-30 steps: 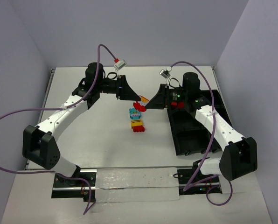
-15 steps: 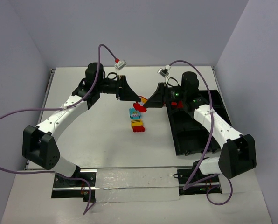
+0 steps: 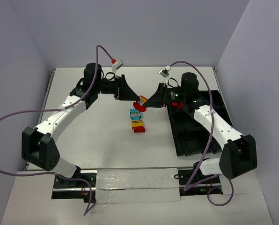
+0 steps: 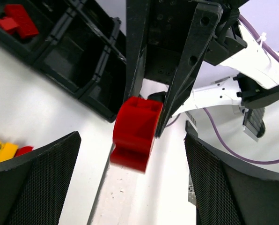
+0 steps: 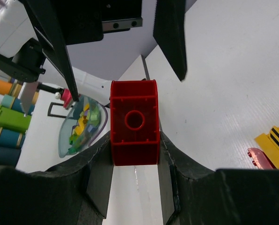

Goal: Sort the legos into containers by color

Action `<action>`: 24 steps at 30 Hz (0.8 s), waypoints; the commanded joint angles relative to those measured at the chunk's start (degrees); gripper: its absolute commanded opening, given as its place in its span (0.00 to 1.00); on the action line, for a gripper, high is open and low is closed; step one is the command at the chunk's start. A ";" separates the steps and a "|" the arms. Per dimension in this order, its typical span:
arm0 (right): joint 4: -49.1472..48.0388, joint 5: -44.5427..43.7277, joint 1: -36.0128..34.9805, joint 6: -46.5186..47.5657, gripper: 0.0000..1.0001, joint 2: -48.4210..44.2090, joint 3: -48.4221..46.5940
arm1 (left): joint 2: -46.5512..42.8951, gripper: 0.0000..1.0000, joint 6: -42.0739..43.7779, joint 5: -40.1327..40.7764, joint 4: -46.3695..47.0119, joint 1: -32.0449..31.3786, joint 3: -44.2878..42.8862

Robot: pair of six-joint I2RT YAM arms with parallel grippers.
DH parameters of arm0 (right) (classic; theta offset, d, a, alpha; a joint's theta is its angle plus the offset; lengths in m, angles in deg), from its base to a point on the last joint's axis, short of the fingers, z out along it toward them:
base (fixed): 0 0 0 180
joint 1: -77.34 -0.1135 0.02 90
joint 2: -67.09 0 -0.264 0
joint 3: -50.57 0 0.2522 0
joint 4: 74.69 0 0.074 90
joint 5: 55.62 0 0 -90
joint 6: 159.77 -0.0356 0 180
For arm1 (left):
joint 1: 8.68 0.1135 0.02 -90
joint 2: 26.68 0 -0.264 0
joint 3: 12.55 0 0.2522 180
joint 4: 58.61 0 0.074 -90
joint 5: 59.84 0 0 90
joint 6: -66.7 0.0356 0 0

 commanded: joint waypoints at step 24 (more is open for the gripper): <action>-3.93 -1.77 -0.46 -3.09 0.00 0.08 -2.46 | -5.62 0.76 -10.17 -4.32 18.46 0.36 10.83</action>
